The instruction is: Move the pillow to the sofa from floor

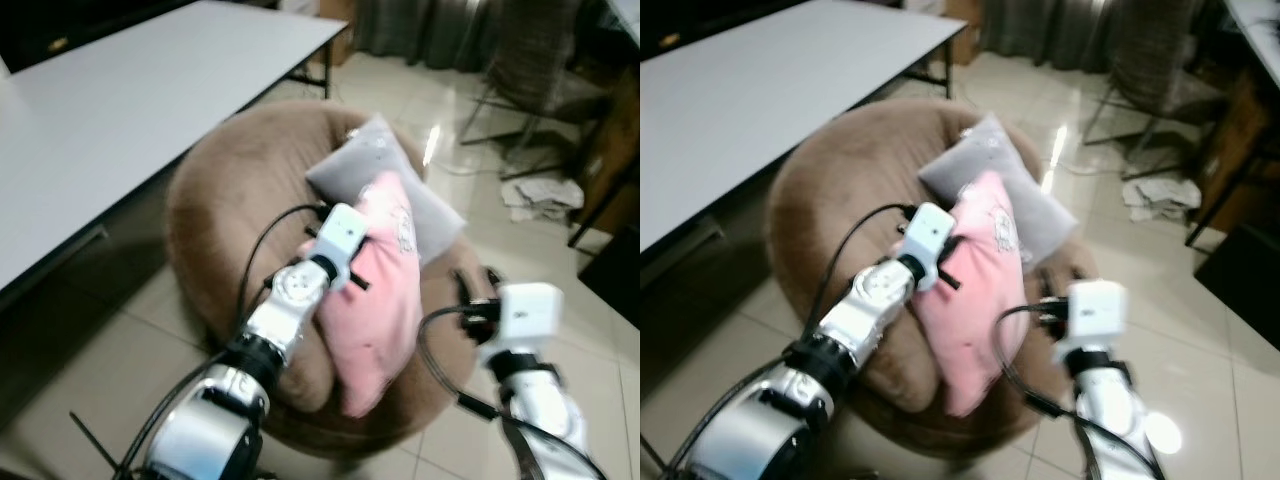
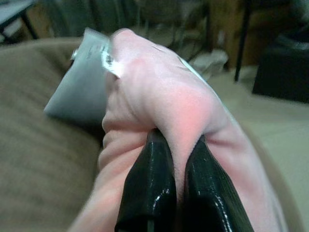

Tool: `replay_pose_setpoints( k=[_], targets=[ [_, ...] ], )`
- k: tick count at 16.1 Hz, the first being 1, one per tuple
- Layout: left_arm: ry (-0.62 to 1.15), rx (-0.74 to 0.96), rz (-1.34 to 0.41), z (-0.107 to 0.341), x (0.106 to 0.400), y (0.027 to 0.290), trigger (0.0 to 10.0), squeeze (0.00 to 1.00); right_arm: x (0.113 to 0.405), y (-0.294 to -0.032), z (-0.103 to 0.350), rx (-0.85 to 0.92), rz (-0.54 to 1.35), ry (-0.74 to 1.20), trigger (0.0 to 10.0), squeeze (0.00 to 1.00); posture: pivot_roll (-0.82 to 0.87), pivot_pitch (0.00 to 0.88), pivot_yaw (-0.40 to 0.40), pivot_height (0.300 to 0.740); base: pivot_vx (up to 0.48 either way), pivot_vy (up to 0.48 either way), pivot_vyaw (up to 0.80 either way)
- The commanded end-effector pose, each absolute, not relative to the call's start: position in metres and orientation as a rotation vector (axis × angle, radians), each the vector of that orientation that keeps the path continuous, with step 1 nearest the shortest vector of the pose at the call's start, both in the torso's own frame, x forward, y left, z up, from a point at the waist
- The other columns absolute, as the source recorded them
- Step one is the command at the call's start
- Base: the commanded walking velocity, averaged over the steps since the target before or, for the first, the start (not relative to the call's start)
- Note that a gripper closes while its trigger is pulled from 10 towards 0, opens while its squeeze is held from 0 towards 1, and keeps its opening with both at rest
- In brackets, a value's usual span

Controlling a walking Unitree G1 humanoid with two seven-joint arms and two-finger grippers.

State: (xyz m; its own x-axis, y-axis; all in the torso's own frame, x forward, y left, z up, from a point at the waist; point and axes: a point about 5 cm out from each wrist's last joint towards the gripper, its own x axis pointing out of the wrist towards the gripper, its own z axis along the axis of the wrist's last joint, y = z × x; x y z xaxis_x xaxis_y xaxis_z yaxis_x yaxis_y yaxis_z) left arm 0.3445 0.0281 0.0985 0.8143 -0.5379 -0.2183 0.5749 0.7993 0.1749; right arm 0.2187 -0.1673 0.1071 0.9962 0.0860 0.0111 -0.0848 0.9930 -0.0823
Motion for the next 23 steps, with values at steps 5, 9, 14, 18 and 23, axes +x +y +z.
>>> replay_pose_setpoints(
  k=[5,9,14,18,23],
  targets=[
    [0.208,0.368,-0.320,0.102,0.358,0.018,10.0,0.00,0.195,-0.161,0.087,-0.135,0.343,0.122,10.0,0.00,-0.08,0.093,0.020,0.740,0.000,0.000,0.00],
    [0.283,0.352,-0.206,0.094,0.363,0.043,10.0,1.00,0.193,-0.170,0.084,-0.163,0.352,0.140,10.0,0.00,-0.08,0.096,0.023,0.740,0.000,0.000,0.00],
    [0.229,0.265,-0.091,0.112,0.378,0.071,10.0,1.00,0.203,-0.171,0.088,-0.146,0.345,0.108,10.0,0.00,-0.06,0.084,0.006,0.740,0.000,0.000,0.00],
    [0.103,0.157,-0.084,0.133,0.388,0.082,10.0,1.00,0.214,-0.168,0.093,-0.137,0.355,0.067,10.0,0.00,-0.05,0.051,-0.014,0.740,0.000,0.000,0.00],
    [0.053,-0.075,-0.289,0.131,0.378,0.111,10.0,0.00,0.218,-0.166,0.098,-0.075,0.162,0.027,10.0,0.00,-0.05,0.006,-0.009,0.740,0.000,0.000,0.00]
  ],
)
